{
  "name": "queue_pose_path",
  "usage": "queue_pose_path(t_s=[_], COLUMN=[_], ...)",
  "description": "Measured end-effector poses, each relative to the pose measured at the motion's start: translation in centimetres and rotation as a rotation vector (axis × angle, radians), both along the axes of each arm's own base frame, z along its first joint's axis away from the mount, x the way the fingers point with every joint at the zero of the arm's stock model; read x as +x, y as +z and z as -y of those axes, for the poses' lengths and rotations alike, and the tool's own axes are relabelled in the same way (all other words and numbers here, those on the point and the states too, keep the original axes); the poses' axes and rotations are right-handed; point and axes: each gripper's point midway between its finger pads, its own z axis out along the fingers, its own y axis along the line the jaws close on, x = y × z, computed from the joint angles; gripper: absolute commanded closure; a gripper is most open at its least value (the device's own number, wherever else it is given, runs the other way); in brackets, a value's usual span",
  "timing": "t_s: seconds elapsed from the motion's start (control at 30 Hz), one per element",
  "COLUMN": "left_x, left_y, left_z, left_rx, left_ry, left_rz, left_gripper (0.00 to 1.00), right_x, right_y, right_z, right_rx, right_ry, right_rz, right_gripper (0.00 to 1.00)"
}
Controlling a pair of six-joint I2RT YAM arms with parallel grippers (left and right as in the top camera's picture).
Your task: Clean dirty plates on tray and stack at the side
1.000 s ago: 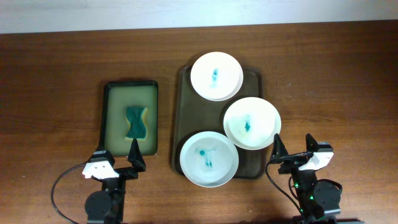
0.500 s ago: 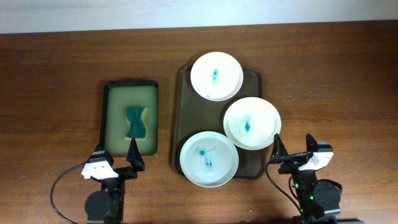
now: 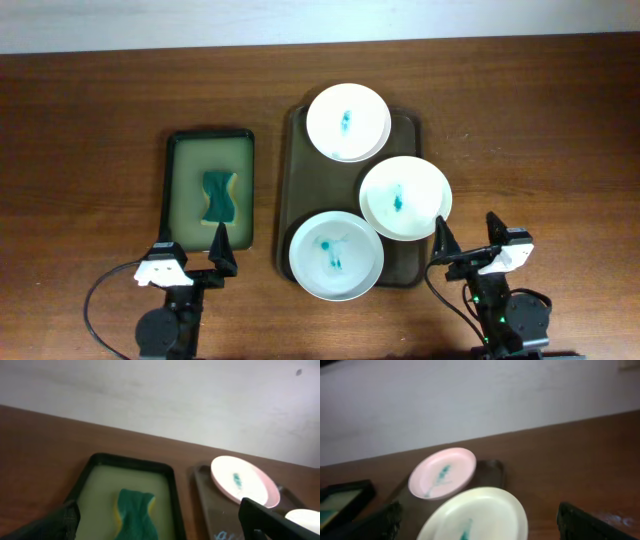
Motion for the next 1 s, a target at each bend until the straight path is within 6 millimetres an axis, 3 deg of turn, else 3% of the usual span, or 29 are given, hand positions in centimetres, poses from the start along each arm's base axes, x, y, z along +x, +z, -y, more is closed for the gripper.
queue_pose_path(t_s=[0.5, 0.57, 0.7, 0.83, 1.0], left_x=[-0.1, -0.3, -0.3, -0.1, 2.4], left_y=[2.7, 3.8, 4.6, 5.6, 8.6], left_z=[0.8, 0.8, 0.9, 1.3, 2.3], left_rx=[-0.007, -0.008, -0.007, -0.003, -0.004], left_ry=[-0.046, -0.047, -0.053, -0.074, -0.12], left_rz=[0.107, 0.129, 0.117, -0.025, -0.218], left_gripper=[0.01, 0.0, 0.01, 0.01, 0.01], right_x=[-0.2, -0.2, -0.7, -0.9, 0.7], right_y=[0.9, 1.1, 3.1, 4.7, 7.5], right_z=[-1.0, -1.0, -1.4, -1.8, -2.3], right_rx=[0.003, 0.004, 0.005, 0.002, -0.002], right_ry=[0.059, 0.06, 0.084, 0.112, 0.126], right_rz=[0.035, 0.04, 0.051, -0.069, -0.326], right_gripper=[0.02, 0.02, 0.02, 0.02, 0.02])
